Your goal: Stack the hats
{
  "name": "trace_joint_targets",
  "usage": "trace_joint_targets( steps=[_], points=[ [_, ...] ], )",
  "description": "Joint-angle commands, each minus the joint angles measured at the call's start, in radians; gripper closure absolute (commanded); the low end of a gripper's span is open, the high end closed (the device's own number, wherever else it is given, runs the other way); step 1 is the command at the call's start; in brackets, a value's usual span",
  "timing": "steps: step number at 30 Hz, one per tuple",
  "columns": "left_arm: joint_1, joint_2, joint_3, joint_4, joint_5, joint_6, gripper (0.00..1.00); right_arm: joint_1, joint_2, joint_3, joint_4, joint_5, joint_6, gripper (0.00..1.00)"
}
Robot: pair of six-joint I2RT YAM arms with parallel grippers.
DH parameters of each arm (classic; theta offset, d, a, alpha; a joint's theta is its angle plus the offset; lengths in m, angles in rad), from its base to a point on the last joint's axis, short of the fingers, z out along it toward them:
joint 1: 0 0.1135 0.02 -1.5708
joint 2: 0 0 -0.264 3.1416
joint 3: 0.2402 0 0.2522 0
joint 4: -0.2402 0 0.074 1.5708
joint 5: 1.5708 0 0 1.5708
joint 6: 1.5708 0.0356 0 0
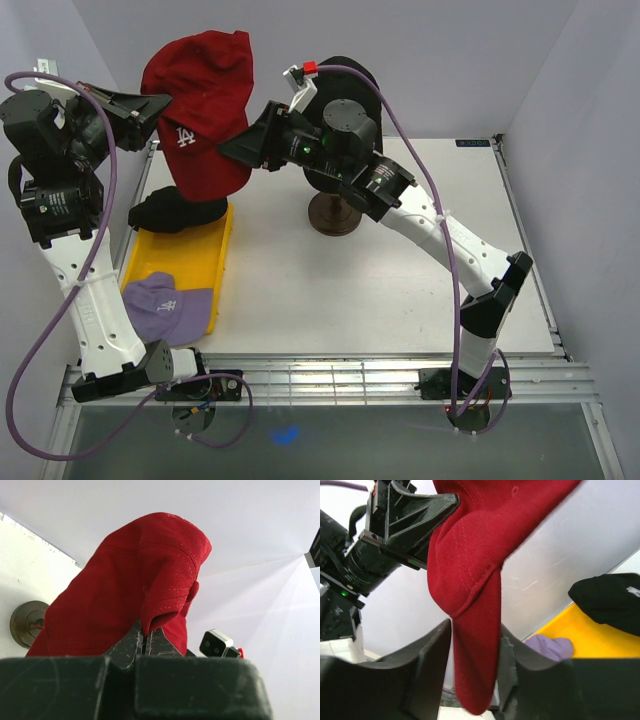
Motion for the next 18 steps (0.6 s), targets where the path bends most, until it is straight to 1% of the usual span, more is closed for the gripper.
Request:
trace_joint_targets(
  steps=[1,2,3,4,5,6,10,11,12,14,15,18],
  points=[
    [-0.006,-0.012,0.007,0.042,0.016,0.006,1.0,0.006,-0.003,0.05,0.06,-0.001,0.012,0.61],
    [-0.008,-0.012,0.001,0.042,0.019,0.007,1.0,0.006,-0.005,0.05,0.06,-0.001,0.014,0.65],
    [-0.008,-0.014,-0.002,0.046,0.021,0.013,1.0,0.005,-0.011,0.051,0.061,-0.001,0.015,0.74],
    [-0.01,-0.012,-0.007,0.049,0.025,0.016,1.0,0.005,-0.011,0.053,0.061,-0.004,0.024,0.78],
    [-0.008,-0.011,-0.011,0.052,0.038,0.02,1.0,0.003,-0.013,0.054,0.06,-0.007,0.03,0.89],
    [-0.011,-0.011,-0.013,0.052,0.044,0.029,1.0,-0.003,-0.014,0.059,0.06,-0.016,0.047,0.92],
    [-0.016,-0.008,-0.03,0.064,0.067,0.057,0.99,-0.026,-0.026,0.051,0.067,-0.055,0.095,0.92],
    [-0.014,-0.011,-0.031,0.07,0.067,0.063,0.96,-0.038,-0.034,0.045,0.093,-0.074,0.106,0.92],
    [-0.014,-0.011,-0.033,0.076,0.073,0.069,0.88,-0.046,-0.039,0.039,0.098,-0.082,0.115,0.92],
    [-0.016,-0.009,-0.031,0.095,0.087,0.082,0.78,-0.069,-0.054,0.038,0.109,-0.105,0.132,0.92],
    [-0.016,-0.009,-0.034,0.102,0.096,0.083,0.69,-0.079,-0.057,0.038,0.113,-0.113,0.139,0.92],
    [-0.016,-0.025,-0.054,0.144,0.095,0.082,0.52,-0.138,-0.065,0.041,0.153,-0.182,0.198,0.92]
  ],
)
